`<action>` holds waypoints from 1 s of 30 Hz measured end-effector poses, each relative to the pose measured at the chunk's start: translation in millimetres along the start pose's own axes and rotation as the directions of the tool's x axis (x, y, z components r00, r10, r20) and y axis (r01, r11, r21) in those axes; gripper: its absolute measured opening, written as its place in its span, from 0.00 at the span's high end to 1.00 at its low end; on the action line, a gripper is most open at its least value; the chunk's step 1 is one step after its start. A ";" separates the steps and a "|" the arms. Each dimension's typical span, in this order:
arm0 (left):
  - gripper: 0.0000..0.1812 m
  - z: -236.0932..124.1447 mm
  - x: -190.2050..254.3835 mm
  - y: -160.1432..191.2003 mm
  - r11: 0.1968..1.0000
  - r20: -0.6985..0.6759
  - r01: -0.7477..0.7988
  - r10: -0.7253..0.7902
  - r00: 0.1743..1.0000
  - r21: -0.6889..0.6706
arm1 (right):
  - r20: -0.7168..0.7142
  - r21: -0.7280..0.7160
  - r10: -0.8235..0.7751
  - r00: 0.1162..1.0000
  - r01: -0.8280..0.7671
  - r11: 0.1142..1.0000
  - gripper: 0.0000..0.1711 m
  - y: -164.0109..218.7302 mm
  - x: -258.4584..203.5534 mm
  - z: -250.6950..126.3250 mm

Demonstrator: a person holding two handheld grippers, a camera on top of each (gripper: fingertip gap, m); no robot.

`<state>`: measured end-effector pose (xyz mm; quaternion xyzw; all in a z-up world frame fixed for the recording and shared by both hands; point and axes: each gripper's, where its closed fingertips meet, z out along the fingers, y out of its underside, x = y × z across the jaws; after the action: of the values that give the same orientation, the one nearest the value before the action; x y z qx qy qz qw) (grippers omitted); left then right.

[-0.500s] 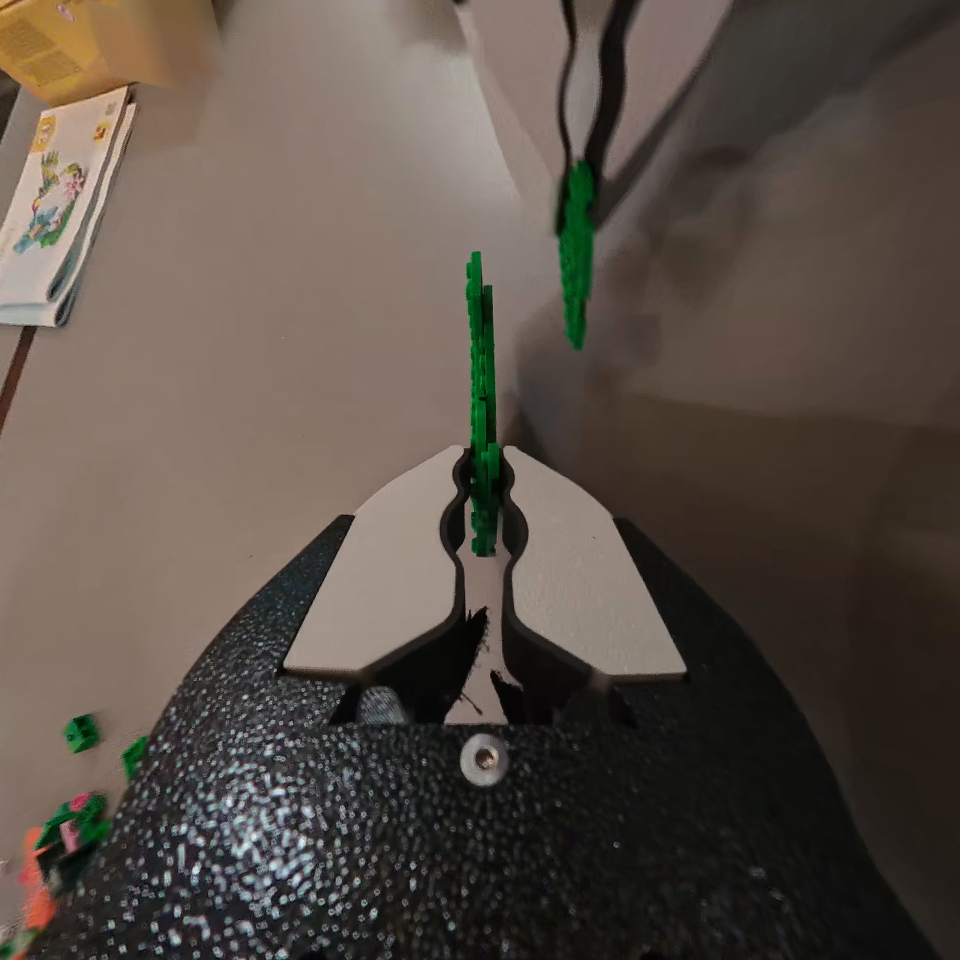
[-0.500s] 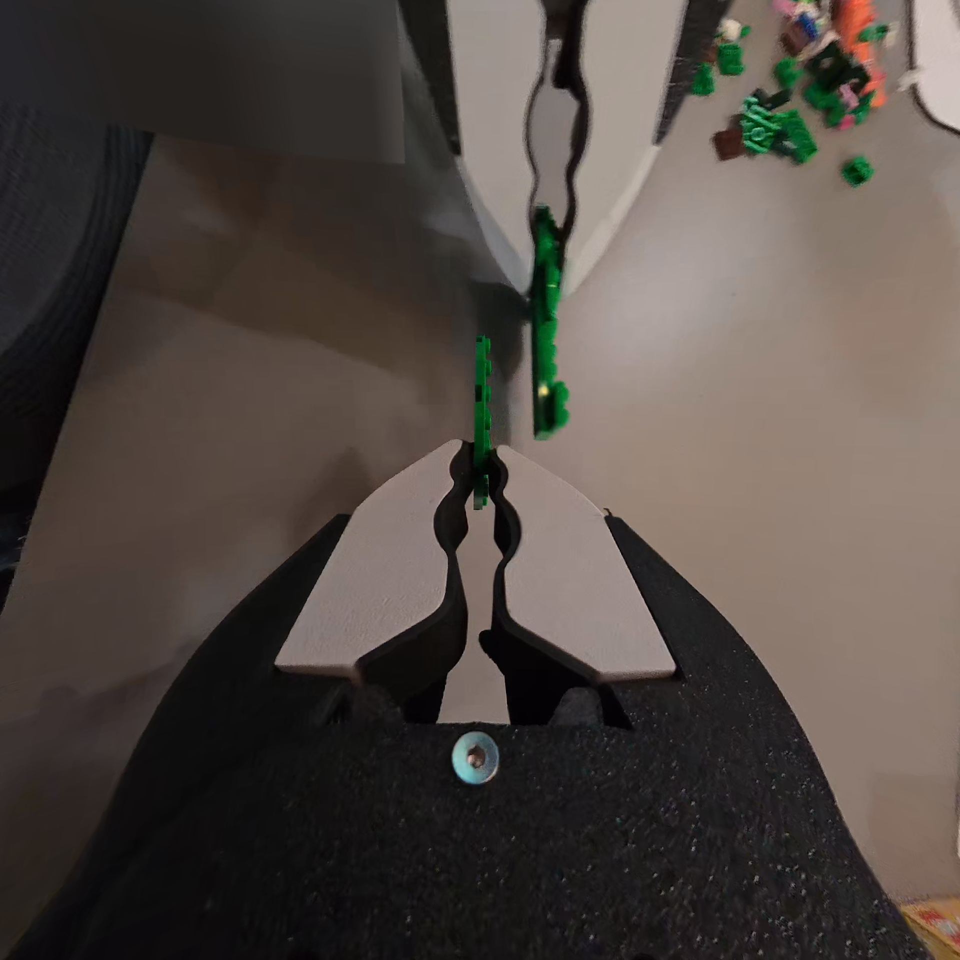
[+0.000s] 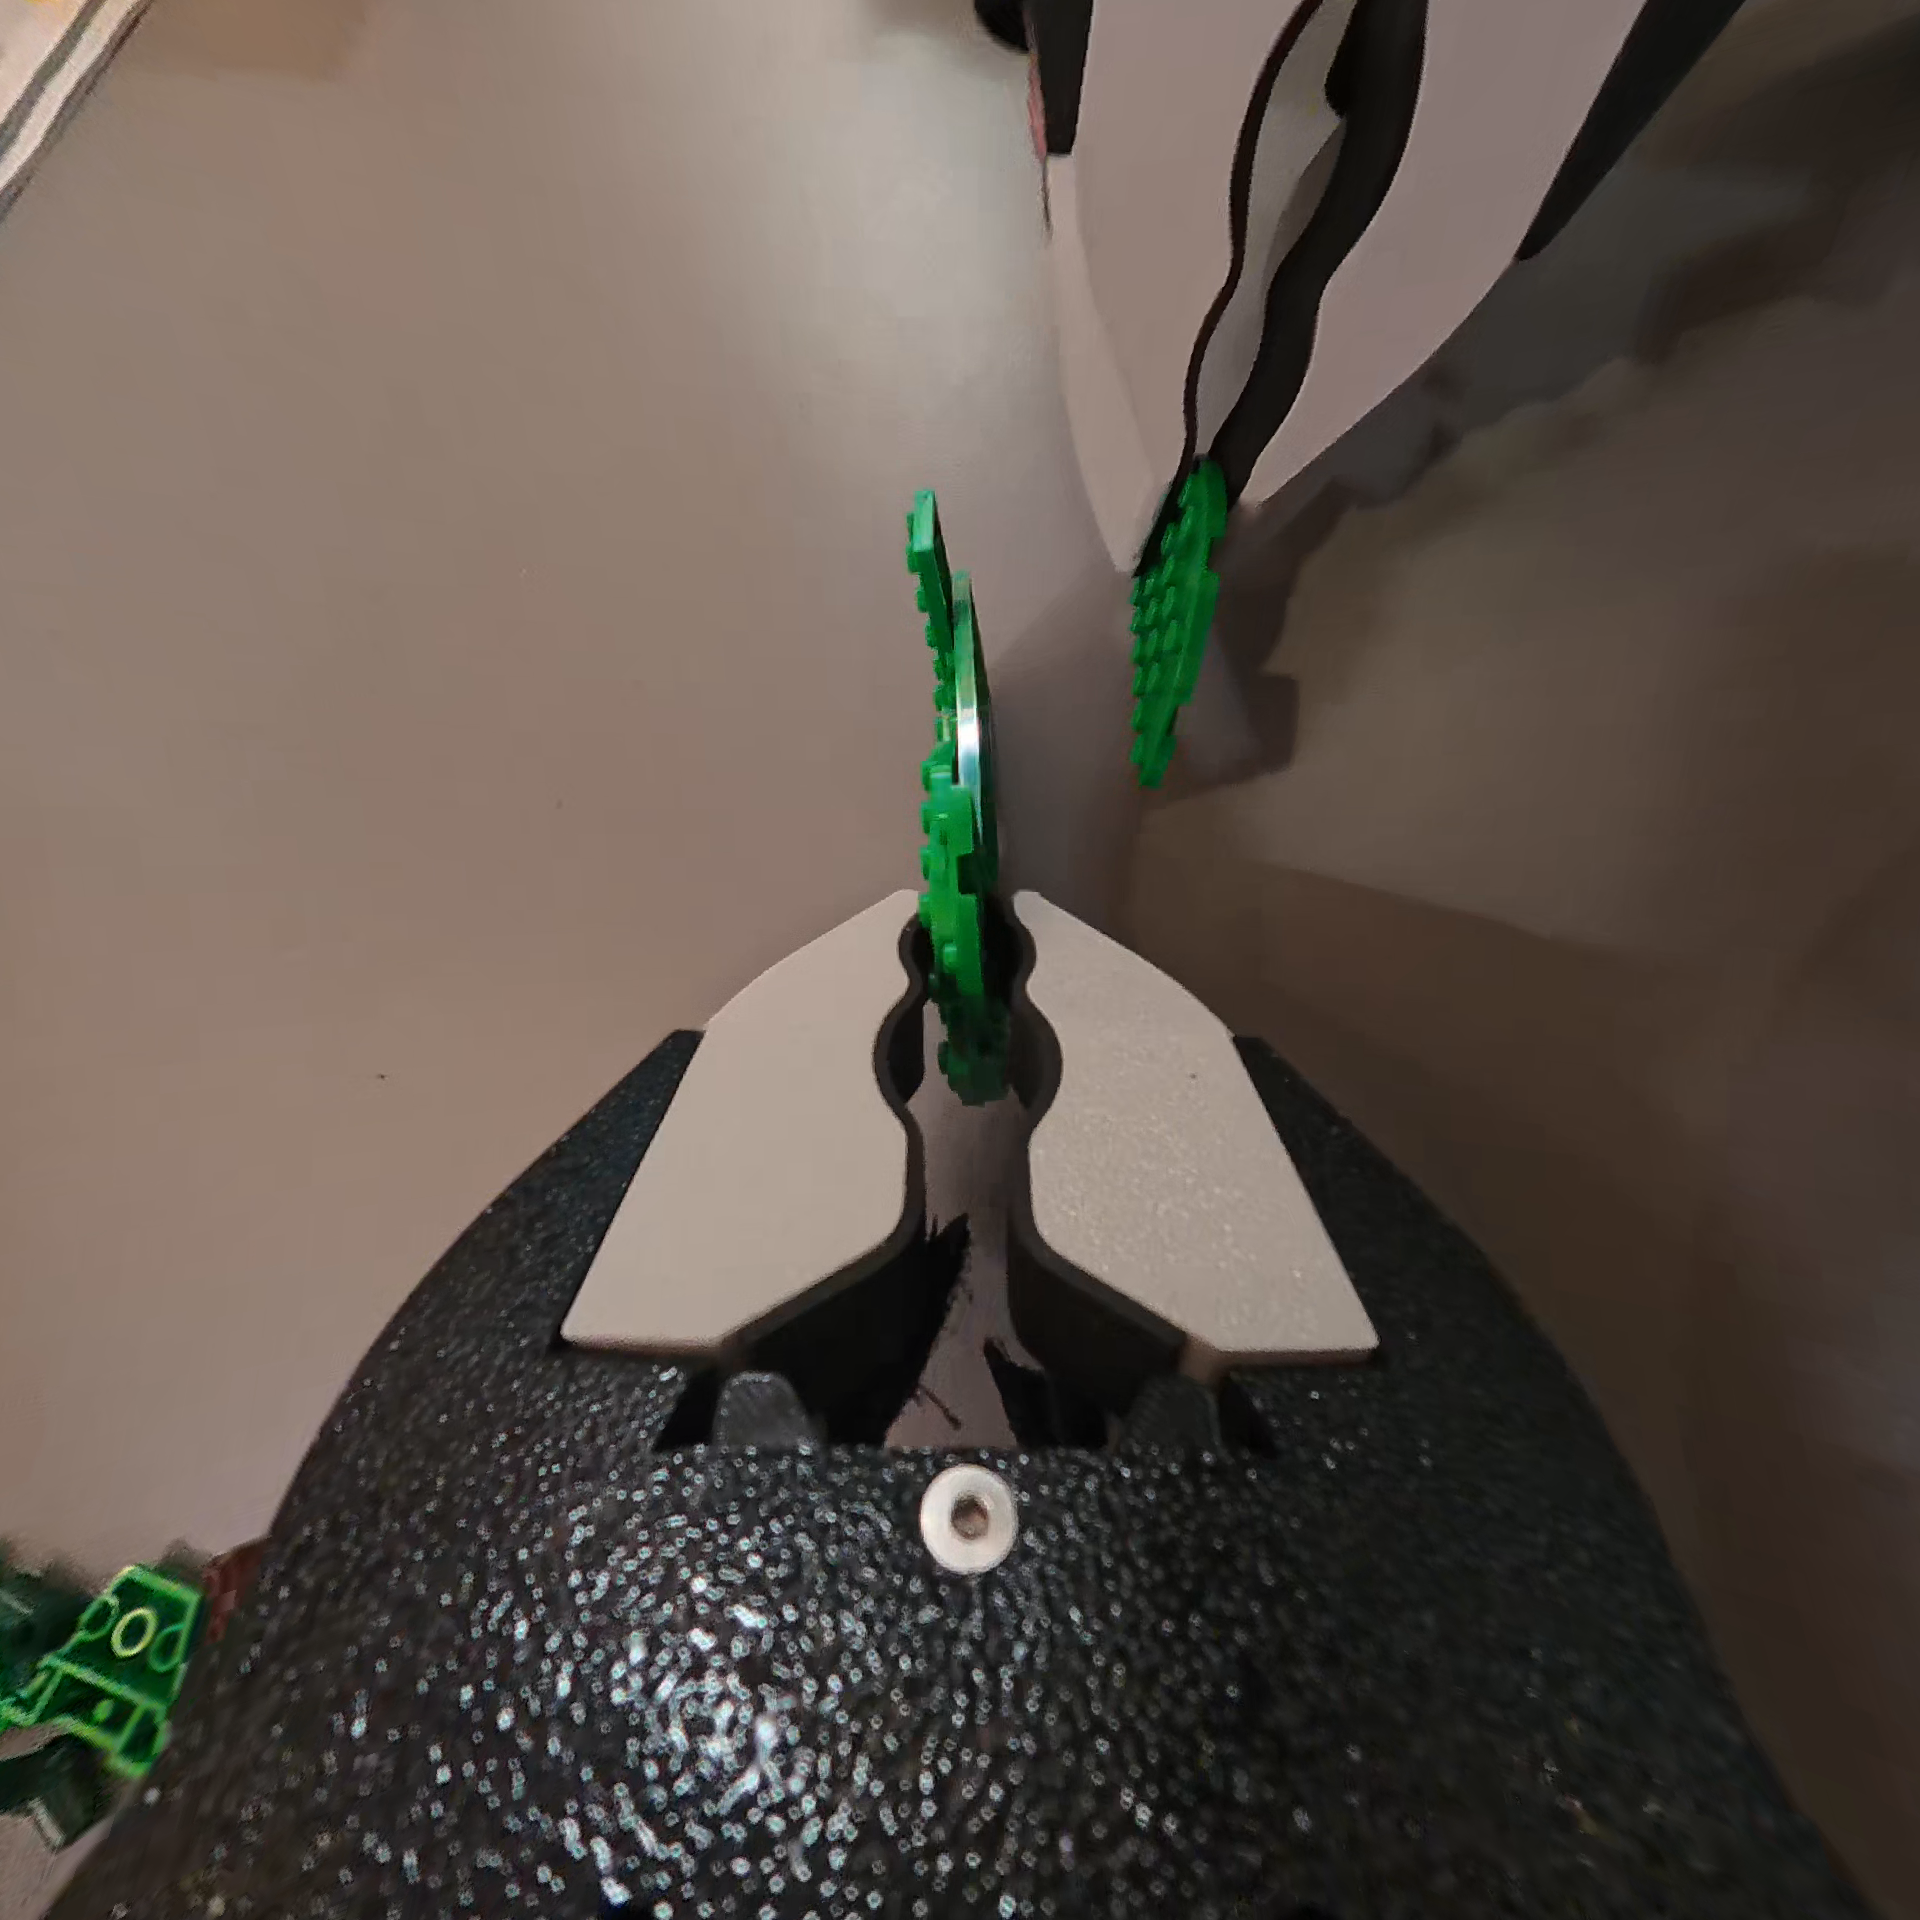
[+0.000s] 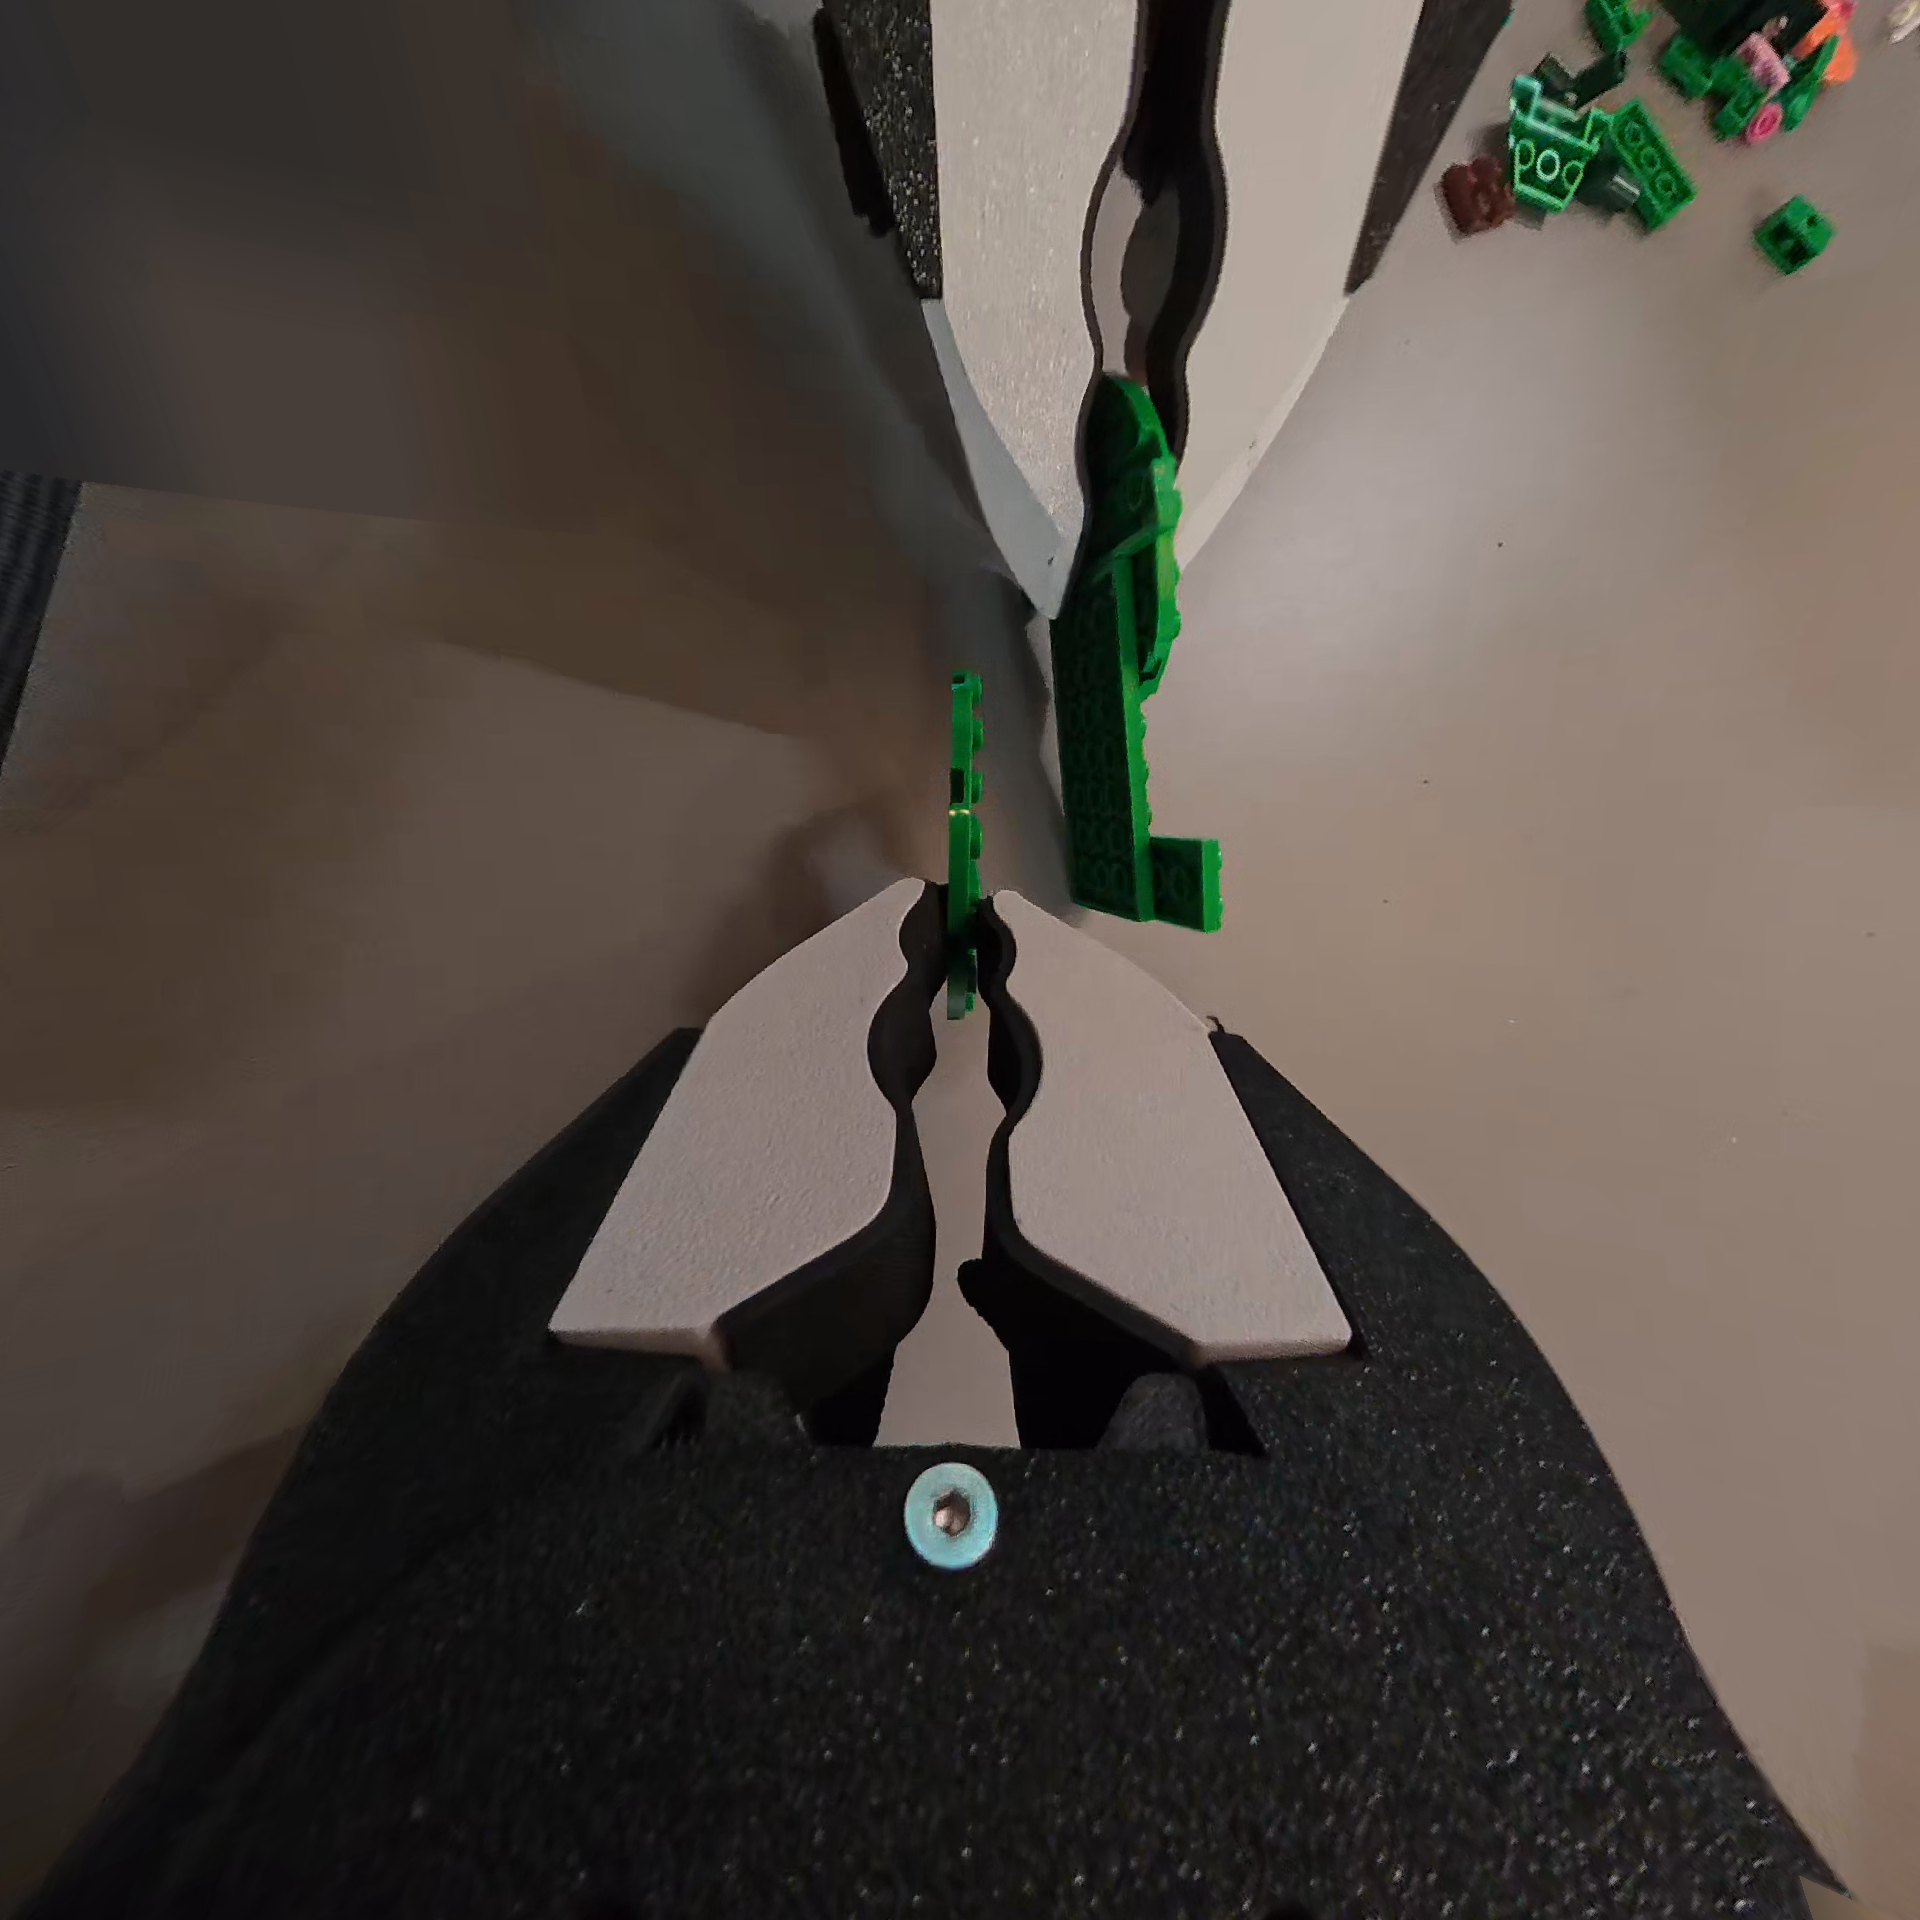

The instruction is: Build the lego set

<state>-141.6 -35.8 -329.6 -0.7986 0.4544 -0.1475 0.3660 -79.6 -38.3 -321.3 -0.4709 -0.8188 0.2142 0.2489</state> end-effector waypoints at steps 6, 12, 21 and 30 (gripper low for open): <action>0.96 4.2 -1.3 2.9 0.968 -0.106 0.249 -0.245 0.964 0.033 | 0.066 0.056 0.130 0.989 -0.134 0.989 0.97 -3.1 19.1 -11.5; 0.96 1.4 6.8 -6.9 0.798 -0.455 0.601 -0.522 0.722 0.037 | 0.253 0.016 0.266 0.930 -0.279 0.960 0.97 -17.1 47.1 -25.1; 0.96 -4.9 12.8 -13.4 0.747 -0.615 0.664 -0.541 0.574 -0.036 | 0.517 -0.250 0.385 0.765 -0.296 0.922 0.97 -23.4 48.8 -14.0; 0.96 -8.4 14.6 -14.4 0.748 -0.640 0.663 -0.525 0.561 -0.032 | 0.550 -0.342 0.394 0.737 -0.232 0.911 0.97 -30.2 46.9 -5.7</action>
<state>-129.5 -47.2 -314.9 -0.7674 0.2309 -0.5603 0.2094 -116.4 -10.4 -289.5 -0.5362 -0.7831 0.2876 -0.1286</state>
